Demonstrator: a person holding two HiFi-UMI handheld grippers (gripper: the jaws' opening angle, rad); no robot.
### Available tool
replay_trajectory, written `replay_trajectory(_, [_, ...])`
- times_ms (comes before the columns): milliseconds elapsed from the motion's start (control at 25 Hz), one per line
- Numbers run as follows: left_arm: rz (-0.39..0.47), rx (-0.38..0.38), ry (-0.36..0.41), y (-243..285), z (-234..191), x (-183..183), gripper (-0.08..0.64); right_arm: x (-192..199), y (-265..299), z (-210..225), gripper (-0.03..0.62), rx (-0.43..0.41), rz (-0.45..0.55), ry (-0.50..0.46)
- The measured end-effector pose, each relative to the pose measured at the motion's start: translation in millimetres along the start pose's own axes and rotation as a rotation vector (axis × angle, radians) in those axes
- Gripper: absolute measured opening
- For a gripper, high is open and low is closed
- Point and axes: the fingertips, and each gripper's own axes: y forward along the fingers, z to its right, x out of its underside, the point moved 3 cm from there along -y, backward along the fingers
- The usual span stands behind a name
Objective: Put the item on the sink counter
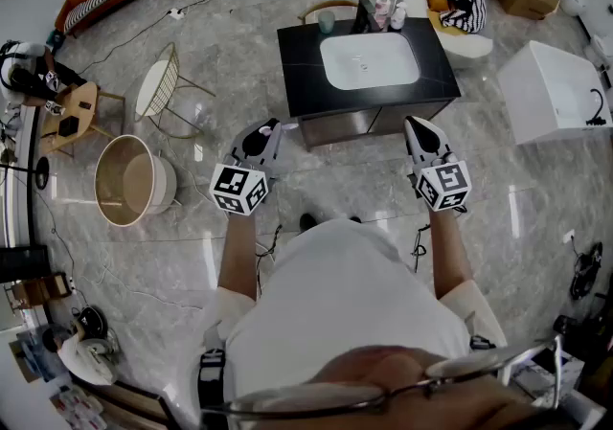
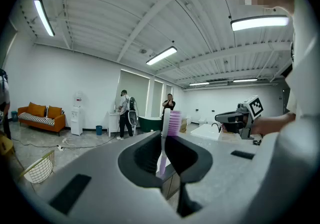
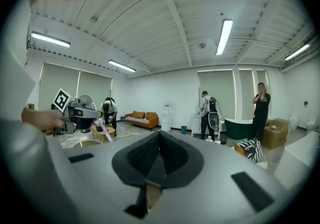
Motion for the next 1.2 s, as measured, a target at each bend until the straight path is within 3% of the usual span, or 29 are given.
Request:
replay_trajectory(640, [0.000,0.020,-0.003,-4,-11,5,0.025,0,8,-7,0.006,0.039,-0.014,0.011])
replay_trajectory(1200, [-0.023,0.072,-0.007,-26,-43,19,0.025,9,17,-53,0.007,0.080,-0.025,0.031])
